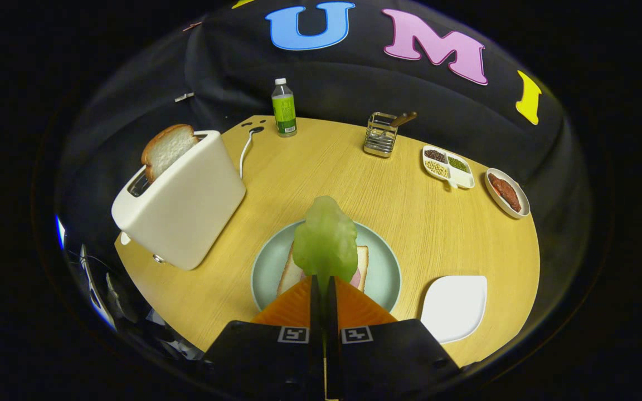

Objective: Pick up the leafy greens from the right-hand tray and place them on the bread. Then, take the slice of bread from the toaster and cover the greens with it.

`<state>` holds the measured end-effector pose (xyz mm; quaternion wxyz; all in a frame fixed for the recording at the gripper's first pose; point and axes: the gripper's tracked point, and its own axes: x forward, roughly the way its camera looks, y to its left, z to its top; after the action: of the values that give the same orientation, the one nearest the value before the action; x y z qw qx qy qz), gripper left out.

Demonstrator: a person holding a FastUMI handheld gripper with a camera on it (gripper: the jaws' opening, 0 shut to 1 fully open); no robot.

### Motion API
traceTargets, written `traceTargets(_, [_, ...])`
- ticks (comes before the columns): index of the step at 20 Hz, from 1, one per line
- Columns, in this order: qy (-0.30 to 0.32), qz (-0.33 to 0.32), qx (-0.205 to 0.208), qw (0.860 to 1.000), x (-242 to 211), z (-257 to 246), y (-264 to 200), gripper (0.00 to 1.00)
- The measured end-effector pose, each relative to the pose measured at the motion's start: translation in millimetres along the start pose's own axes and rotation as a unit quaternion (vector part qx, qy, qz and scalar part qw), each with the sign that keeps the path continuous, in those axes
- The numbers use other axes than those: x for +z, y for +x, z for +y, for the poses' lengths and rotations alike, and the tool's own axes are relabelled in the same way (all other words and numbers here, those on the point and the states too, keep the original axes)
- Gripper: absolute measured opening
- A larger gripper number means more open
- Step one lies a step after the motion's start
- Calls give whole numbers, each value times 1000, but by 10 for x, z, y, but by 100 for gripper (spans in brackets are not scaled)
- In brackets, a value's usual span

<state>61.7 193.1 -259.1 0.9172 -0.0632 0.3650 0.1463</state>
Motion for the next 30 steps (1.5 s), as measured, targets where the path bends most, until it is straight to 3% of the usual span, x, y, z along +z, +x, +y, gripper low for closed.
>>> traceTargets(8, [-13, 25, -9, 1000, -71, -26, 249, 10])
traceTargets(13, [-8, 29, -4, 1000, -71, -17, 312, 17])
traceTargets(16, [-15, 32, -8, 999, -88, -16, 320, 28])
traceTargets(18, [-16, 31, -7, 999, -80, -1, 322, 45])
traceTargets(21, [-16, 9, -3, 1000, 48, 52, 255, 98])
traceTargets(30, [-33, -95, 48, 994, 986, 610, -321, 100])
